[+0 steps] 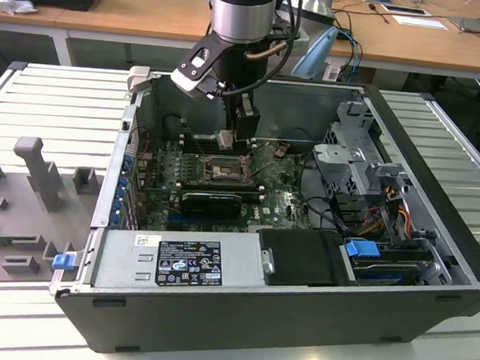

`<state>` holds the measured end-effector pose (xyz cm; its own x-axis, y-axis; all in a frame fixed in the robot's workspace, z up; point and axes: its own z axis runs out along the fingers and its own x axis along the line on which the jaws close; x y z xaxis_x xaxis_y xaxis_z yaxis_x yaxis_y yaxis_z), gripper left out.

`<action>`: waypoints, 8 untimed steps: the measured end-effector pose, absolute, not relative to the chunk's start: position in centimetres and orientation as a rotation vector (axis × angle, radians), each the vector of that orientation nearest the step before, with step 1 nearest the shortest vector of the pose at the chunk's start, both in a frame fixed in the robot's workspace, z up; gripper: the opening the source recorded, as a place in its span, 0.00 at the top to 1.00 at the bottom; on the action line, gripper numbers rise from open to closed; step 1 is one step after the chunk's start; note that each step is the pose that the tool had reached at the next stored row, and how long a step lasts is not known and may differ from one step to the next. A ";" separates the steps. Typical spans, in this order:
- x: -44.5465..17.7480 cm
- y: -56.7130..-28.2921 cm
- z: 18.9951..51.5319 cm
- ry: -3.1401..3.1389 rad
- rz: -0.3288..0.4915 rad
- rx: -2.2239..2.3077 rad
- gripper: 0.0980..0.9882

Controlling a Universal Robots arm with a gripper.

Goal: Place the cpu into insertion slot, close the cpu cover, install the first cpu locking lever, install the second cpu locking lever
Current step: 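Place the cpu into insertion slot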

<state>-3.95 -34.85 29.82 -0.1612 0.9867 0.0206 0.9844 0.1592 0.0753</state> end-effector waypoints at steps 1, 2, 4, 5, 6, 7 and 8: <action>-4.0 -34.8 29.8 2.359 0.110 2.021 0.52; -4.0 -34.8 29.7 2.354 0.110 2.027 0.52; -4.0 -34.7 29.4 2.338 0.107 2.047 0.52; -3.9 -34.7 29.3 2.331 0.105 2.056 0.52; -4.0 -34.7 28.9 2.310 0.101 2.083 0.52; -4.0 -34.7 28.6 2.279 0.099 2.117 0.52; -4.0 -34.7 28.4 2.265 0.098 2.132 0.52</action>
